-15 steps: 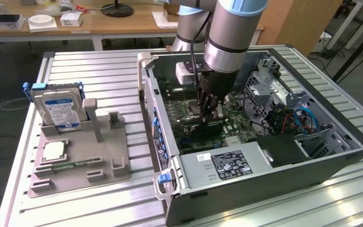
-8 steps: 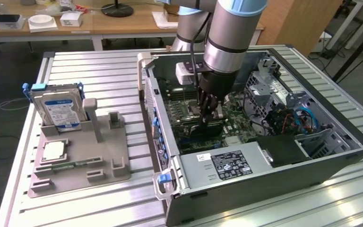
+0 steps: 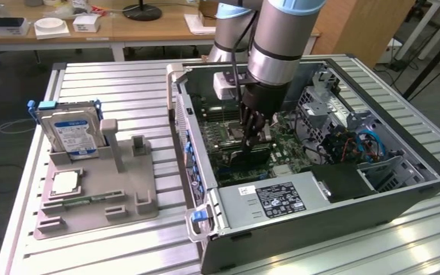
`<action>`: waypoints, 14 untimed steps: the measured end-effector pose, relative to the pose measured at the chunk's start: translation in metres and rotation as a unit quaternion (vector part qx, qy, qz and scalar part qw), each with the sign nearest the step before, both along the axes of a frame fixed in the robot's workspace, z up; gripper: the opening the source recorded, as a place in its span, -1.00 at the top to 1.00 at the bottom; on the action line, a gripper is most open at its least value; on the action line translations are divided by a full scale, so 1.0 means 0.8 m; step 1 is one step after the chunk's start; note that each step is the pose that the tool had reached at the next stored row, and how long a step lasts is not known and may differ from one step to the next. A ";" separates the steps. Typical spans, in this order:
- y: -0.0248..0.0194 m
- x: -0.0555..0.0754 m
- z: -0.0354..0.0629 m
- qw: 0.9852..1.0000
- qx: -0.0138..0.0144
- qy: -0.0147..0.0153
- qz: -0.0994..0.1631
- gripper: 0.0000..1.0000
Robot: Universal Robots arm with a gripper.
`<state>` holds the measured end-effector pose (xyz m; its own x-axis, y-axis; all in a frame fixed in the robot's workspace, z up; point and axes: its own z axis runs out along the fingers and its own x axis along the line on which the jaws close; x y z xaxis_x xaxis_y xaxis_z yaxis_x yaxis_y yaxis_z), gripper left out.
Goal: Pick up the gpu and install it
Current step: 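Press down on the gpu until it lock into place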
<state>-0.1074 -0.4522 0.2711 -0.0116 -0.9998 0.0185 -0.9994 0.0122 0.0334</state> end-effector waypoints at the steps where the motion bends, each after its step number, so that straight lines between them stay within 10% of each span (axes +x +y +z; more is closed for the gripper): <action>1: 0.0001 0.000 0.005 1.000 0.000 0.000 0.000 0.79; 14: 0.0000 0.001 0.042 1.000 0.000 0.000 0.000 0.79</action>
